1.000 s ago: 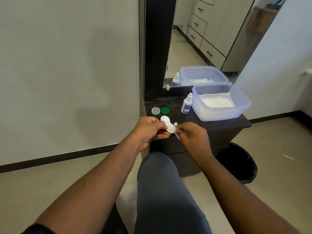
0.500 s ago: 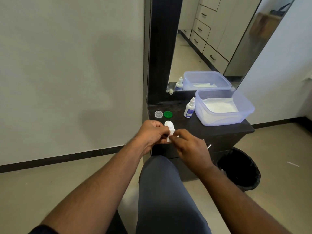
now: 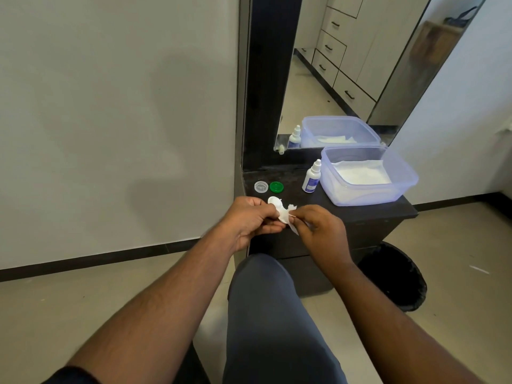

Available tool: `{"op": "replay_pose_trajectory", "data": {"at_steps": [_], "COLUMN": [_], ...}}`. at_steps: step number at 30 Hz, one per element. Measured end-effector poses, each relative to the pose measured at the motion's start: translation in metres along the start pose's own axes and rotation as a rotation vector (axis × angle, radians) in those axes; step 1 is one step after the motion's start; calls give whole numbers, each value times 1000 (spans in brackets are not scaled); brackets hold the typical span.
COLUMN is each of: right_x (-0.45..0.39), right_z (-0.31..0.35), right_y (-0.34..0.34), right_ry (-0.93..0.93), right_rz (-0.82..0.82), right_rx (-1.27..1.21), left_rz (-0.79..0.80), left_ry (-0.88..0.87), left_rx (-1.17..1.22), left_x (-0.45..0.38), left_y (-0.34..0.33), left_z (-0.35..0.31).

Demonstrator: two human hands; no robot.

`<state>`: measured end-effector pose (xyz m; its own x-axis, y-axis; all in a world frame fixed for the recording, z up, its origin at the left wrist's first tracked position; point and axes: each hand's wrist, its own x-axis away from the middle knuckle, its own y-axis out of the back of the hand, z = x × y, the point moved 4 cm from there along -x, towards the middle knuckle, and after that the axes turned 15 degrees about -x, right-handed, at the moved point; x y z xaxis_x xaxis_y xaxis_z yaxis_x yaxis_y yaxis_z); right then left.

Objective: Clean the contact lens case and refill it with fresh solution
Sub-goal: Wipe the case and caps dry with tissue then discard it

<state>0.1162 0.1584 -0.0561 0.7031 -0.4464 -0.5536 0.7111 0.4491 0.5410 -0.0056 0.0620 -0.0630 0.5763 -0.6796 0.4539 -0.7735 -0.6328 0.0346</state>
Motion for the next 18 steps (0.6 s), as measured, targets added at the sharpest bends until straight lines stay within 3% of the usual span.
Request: {"op": "replay_pose_trajectory", "data": {"at_steps": [2, 6, 12, 18], "right_x": [1, 8, 2, 10], "right_z": [0, 9, -7, 6], "right_y": [0, -2, 1, -2], "right_ry": [-4, 147, -82, 68], "right_rz": [-5, 134, 19, 53], "right_rx": [-17, 65, -69, 58], "left_rz": [5, 2, 14, 3], "left_ry": [6, 6, 6, 7], "left_rx": [6, -1, 13, 2], "left_x": [0, 1, 1, 2], "left_y": [1, 1, 0, 1], "left_z": [0, 0, 0, -1]}}
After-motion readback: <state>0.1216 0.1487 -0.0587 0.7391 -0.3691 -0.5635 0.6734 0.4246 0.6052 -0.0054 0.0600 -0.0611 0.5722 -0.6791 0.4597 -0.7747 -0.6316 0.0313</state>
